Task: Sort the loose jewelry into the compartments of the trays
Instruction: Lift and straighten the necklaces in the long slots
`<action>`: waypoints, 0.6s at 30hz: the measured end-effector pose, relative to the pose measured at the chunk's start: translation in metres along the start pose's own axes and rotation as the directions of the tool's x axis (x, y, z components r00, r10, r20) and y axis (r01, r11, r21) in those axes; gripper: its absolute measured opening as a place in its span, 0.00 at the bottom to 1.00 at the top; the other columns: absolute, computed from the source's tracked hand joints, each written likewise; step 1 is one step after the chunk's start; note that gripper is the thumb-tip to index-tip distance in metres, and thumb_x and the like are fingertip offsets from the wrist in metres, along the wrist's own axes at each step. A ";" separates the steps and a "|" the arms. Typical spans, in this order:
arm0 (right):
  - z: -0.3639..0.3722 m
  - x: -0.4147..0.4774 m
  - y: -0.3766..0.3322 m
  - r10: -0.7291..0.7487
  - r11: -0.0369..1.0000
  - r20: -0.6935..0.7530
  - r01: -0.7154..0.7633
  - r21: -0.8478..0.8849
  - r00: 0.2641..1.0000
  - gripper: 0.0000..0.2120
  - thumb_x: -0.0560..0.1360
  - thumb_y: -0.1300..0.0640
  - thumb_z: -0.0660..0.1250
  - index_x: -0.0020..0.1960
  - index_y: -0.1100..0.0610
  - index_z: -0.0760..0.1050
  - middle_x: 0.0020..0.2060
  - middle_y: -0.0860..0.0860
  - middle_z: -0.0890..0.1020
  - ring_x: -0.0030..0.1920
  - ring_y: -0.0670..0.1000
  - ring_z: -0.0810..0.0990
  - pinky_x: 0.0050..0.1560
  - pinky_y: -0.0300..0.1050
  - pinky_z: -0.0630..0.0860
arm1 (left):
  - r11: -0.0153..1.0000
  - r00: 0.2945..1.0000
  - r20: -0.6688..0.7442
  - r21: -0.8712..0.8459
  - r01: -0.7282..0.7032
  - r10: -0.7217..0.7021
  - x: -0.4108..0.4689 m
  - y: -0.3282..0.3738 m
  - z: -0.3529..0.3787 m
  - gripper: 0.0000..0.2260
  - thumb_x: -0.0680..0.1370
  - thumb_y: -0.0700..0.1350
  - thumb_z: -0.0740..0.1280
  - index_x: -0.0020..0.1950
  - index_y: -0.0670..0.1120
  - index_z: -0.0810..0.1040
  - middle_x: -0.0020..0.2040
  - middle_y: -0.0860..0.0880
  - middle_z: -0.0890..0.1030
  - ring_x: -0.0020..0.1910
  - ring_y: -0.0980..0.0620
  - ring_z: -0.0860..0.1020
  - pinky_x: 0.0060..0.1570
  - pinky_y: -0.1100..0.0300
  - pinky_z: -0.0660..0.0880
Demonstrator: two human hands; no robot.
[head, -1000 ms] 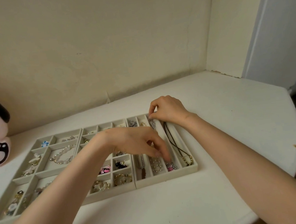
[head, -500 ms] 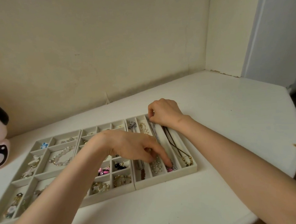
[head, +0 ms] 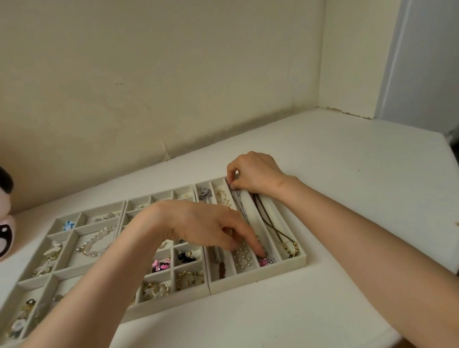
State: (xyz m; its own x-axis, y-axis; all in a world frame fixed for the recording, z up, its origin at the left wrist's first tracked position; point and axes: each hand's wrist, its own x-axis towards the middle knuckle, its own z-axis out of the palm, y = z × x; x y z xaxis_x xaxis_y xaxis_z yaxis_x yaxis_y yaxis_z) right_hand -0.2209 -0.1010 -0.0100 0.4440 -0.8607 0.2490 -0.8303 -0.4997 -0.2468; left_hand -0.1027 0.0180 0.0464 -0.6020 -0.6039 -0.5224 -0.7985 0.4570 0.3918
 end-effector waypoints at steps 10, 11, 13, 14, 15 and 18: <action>0.006 0.003 0.001 -0.043 0.995 -0.038 0.040 -0.095 0.998 0.06 0.74 0.57 0.66 0.48 0.52 0.80 0.49 0.50 0.83 0.52 0.54 0.79 0.43 0.42 0.66 | 1.000 1.000 0.002 -0.018 0.003 -0.003 0.002 -0.001 0.002 0.17 0.80 0.36 0.58 0.63 0.52 0.76 0.44 0.72 0.69 0.42 0.80 0.68 0.43 0.82 0.62; 0.006 0.003 0.001 -0.039 0.995 -0.039 0.036 -0.088 0.998 0.06 0.74 0.56 0.66 0.48 0.51 0.81 0.49 0.49 0.83 0.51 0.53 0.79 0.43 0.42 0.66 | 1.000 1.000 0.002 -0.017 0.003 -0.003 0.002 -0.001 0.002 0.17 0.80 0.36 0.58 0.63 0.52 0.76 0.43 0.72 0.68 0.42 0.80 0.68 0.42 0.82 0.62; 0.003 0.002 0.002 -0.018 0.999 -0.046 0.015 -0.050 0.999 0.05 0.73 0.55 0.66 0.47 0.51 0.81 0.48 0.48 0.83 0.51 0.52 0.79 0.42 0.41 0.66 | 1.000 1.000 0.007 -0.009 -0.001 0.001 0.003 -0.001 0.001 0.17 0.80 0.37 0.58 0.63 0.52 0.76 0.44 0.72 0.68 0.42 0.80 0.68 0.43 0.82 0.62; 0.001 0.001 0.003 -0.002 1.000 -0.047 0.001 -0.025 0.999 0.05 0.73 0.54 0.67 0.47 0.50 0.81 0.47 0.48 0.83 0.50 0.52 0.79 0.42 0.41 0.66 | 1.000 1.000 0.005 -0.004 -0.005 0.005 0.003 -0.001 0.001 0.16 0.80 0.37 0.58 0.64 0.51 0.76 0.45 0.71 0.69 0.43 0.79 0.68 0.43 0.82 0.62; -0.001 0.001 0.004 0.011 1.000 -0.043 -0.012 -0.013 0.999 0.06 0.72 0.53 0.68 0.47 0.50 0.81 0.47 0.48 0.83 0.50 0.51 0.79 0.42 0.41 0.66 | 1.000 1.000 0.000 0.000 -0.007 0.007 0.003 -0.002 0.001 0.16 0.80 0.37 0.58 0.63 0.51 0.76 0.46 0.70 0.69 0.43 0.79 0.69 0.43 0.81 0.62; -0.003 0.002 0.003 0.011 0.996 0.000 -0.011 -0.086 1.000 0.07 0.72 0.52 0.68 0.48 0.52 0.81 0.48 0.49 0.83 0.50 0.53 0.79 0.43 0.42 0.67 | 1.000 0.999 -0.030 0.002 -0.023 0.023 0.004 -0.005 0.003 0.16 0.80 0.39 0.59 0.63 0.52 0.76 0.49 0.68 0.72 0.47 0.73 0.70 0.45 0.77 0.64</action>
State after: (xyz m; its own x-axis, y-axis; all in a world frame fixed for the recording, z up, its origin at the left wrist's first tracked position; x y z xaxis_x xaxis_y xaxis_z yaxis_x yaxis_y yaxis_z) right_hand -0.2229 -0.1039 -0.0075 0.4345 -0.8663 0.2464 -0.8612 -0.4797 -0.1682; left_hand -0.1016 0.0151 0.0402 -0.6199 -0.6128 -0.4902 -0.7846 0.4717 0.4025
